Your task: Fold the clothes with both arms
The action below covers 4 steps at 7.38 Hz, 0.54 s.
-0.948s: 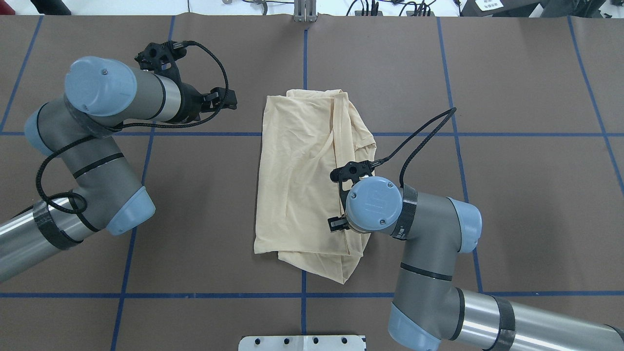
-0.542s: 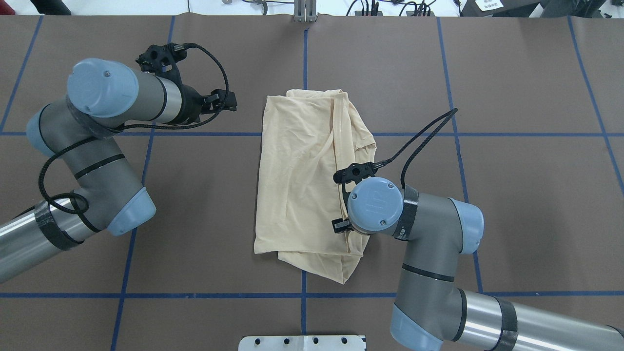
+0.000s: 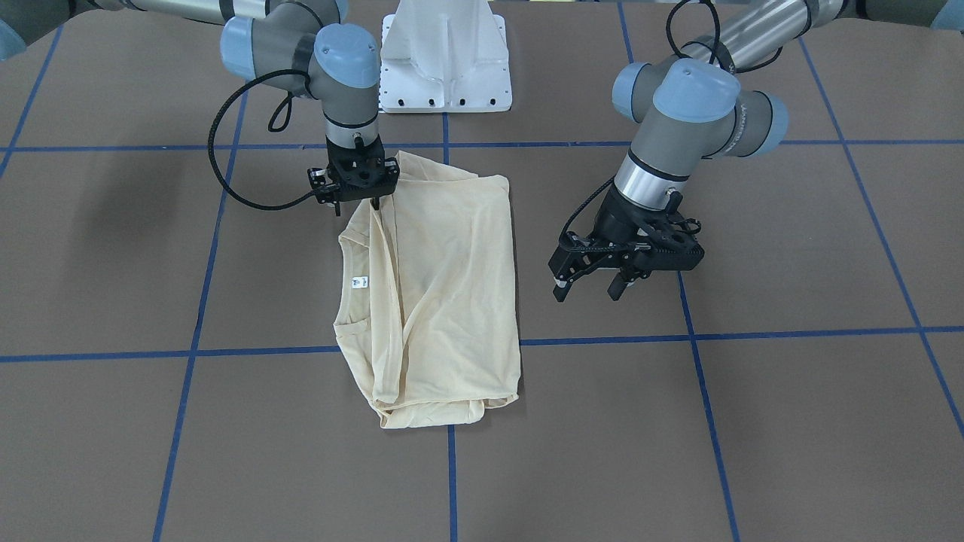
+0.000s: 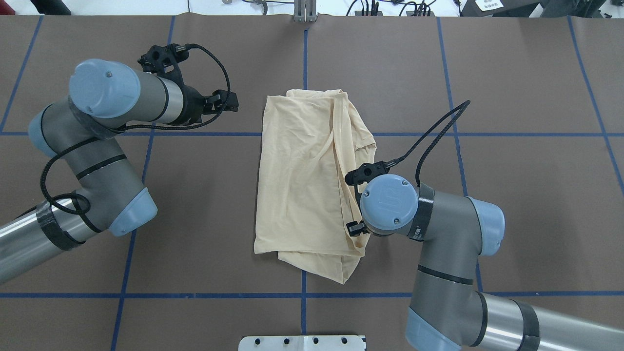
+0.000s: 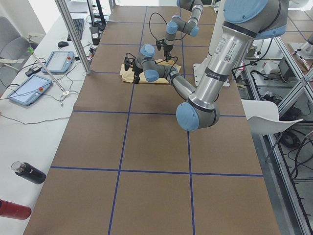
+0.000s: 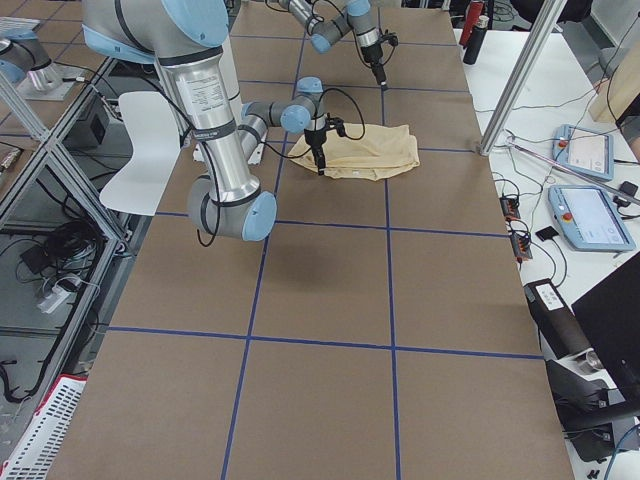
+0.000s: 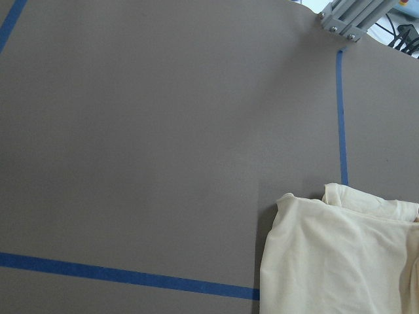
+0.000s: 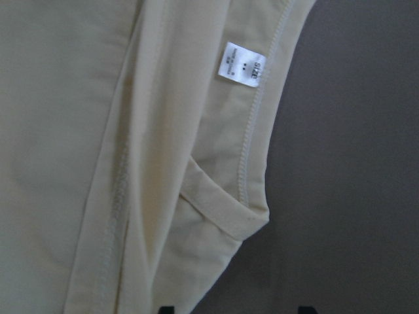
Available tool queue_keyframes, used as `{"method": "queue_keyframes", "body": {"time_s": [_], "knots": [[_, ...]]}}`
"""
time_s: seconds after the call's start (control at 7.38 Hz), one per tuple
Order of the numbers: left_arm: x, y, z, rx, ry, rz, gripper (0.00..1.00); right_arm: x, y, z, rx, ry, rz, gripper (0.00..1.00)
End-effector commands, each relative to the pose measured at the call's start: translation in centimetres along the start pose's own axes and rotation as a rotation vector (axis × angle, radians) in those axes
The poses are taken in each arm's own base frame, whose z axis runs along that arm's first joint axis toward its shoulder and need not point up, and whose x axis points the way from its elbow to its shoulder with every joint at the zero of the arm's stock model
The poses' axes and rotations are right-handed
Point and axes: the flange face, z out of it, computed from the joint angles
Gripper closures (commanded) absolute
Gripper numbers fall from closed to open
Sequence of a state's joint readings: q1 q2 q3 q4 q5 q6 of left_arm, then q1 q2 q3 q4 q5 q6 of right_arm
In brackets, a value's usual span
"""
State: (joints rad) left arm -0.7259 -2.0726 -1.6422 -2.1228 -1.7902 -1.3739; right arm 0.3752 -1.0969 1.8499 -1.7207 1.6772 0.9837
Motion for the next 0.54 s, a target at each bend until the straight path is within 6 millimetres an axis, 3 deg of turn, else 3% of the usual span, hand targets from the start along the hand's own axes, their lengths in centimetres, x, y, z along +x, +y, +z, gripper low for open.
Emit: {"method": "queue_keyframes", "body": {"time_s": [0.0,0.27,0.41], "knots": [[0.1,0.0,0.0,0.0,0.002,0.0,0.0,2.3,1.0,1.2,-0.021,0.046,-0.004,0.3],[0.1,0.0,0.0,0.0,0.002,0.0,0.0,2.5,0.3,0.2,-0.009,0.031,-0.01,0.3],[0.0,0.0,0.1,0.0,0.002,0.0,0.0,1.5,0.1,-1.1,0.007,0.0,-0.018,0.3]]}}
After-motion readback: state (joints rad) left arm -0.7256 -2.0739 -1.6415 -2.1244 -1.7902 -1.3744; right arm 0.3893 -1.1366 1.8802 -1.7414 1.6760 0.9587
